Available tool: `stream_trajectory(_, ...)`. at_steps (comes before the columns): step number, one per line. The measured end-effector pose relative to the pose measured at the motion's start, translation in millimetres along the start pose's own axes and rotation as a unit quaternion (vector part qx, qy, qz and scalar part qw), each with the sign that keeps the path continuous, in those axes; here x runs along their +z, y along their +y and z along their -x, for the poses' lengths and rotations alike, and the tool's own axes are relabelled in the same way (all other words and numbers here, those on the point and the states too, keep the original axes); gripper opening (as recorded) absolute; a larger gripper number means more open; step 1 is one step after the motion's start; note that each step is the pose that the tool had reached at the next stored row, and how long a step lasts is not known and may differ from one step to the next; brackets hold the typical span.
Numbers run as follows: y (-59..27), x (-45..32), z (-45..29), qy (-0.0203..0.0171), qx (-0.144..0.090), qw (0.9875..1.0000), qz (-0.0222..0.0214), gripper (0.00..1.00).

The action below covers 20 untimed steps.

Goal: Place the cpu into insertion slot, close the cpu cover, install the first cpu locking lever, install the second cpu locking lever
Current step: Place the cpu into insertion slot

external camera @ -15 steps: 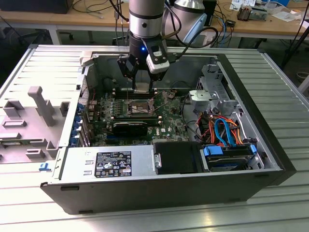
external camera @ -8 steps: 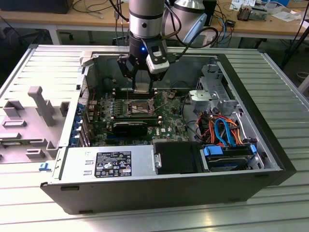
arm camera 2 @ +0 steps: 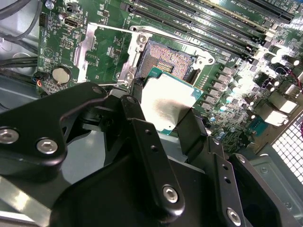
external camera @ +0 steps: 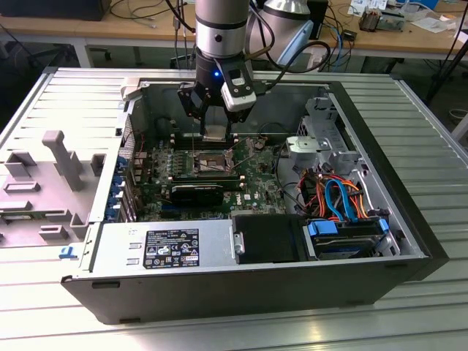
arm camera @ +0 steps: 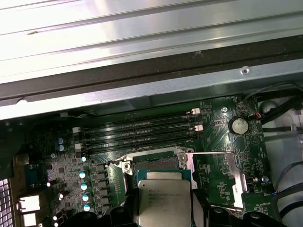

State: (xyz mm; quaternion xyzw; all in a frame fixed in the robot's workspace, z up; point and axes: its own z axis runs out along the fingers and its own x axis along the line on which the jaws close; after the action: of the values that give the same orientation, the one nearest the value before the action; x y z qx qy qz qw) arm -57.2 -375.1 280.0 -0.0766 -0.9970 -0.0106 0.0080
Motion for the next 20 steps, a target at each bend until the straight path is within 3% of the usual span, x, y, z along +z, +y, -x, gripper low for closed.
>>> stream_trajectory(20,0.0,0.7,0.0,-0.0001,0.007,1.0,0.0001,0.54)
